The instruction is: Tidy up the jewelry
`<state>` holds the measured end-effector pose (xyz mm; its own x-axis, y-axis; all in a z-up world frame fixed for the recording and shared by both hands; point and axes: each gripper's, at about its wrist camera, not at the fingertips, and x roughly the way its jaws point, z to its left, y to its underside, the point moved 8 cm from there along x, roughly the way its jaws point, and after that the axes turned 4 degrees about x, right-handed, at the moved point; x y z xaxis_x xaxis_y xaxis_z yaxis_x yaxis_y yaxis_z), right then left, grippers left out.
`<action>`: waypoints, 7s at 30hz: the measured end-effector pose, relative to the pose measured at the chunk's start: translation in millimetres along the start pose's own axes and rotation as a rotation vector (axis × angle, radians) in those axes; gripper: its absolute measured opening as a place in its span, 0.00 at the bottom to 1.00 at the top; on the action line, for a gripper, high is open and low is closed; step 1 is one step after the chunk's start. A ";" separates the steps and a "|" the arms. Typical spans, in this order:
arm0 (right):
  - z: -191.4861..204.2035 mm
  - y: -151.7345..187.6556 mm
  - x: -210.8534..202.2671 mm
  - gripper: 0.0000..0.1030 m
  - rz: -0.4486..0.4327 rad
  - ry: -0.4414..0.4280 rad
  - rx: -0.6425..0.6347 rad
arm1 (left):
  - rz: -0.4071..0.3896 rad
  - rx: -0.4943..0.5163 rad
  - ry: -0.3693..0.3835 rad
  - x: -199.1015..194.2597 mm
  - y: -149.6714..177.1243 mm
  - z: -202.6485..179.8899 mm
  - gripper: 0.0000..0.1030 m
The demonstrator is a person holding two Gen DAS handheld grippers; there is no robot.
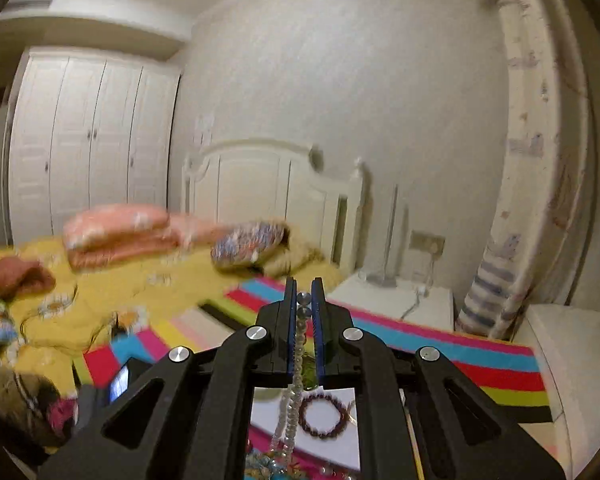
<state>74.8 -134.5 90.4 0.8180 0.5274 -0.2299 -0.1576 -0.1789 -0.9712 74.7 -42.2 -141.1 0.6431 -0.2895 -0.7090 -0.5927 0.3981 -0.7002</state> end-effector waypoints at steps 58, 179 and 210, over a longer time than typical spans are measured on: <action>9.1 5.4 12.9 0.09 0.098 -0.044 0.072 | -0.085 0.076 0.240 -4.9 -33.5 -90.8 0.30; 17.3 201.0 44.9 0.72 0.563 -0.132 0.115 | -0.149 -0.326 -0.306 -58.7 29.6 102.1 0.98; 31.8 204.2 74.0 0.19 0.613 -0.199 0.212 | -0.183 -0.311 -0.185 -63.2 24.7 75.7 0.98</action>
<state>85.5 -105.6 -127.0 0.4321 0.5291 -0.7303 -0.6820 -0.3380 -0.6485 56.1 51.9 -107.2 0.8114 -0.1582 -0.5627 -0.5603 0.0635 -0.8258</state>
